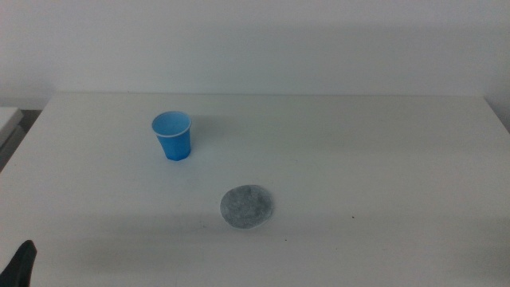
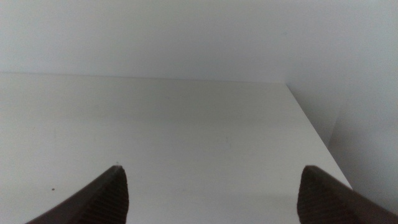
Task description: Place an empty cup on a cup mat.
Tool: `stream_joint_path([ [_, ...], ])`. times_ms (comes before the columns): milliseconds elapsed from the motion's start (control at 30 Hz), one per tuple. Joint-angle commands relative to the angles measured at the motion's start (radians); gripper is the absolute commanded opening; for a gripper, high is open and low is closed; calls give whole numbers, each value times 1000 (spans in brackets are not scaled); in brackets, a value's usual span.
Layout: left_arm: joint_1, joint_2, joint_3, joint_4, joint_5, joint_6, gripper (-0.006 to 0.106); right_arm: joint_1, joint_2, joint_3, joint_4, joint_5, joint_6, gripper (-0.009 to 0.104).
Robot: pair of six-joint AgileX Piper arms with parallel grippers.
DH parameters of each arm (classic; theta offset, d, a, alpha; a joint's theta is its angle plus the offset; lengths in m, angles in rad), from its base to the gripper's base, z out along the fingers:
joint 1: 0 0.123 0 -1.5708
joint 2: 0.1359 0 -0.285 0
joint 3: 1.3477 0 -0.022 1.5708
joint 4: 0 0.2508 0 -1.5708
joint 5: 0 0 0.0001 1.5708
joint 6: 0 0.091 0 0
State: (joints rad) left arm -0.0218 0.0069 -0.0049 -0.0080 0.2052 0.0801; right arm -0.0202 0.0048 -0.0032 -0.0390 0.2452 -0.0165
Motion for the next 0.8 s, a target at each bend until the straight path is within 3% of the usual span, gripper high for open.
stream_joint_path([
  [0, 1, 44, -58, -8, 28, -2, 94, 1, -5, 3, -7, -7, -4, 93],
  [567, -26, 1161, -1066, -55, 590, 3, 94, 1, -5, 3, -7, -7, -4, 93],
  [767, -133, 1526, -1426, 45, 750, -80, 94, 1, -5, 3, -7, -7, -4, 93],
])
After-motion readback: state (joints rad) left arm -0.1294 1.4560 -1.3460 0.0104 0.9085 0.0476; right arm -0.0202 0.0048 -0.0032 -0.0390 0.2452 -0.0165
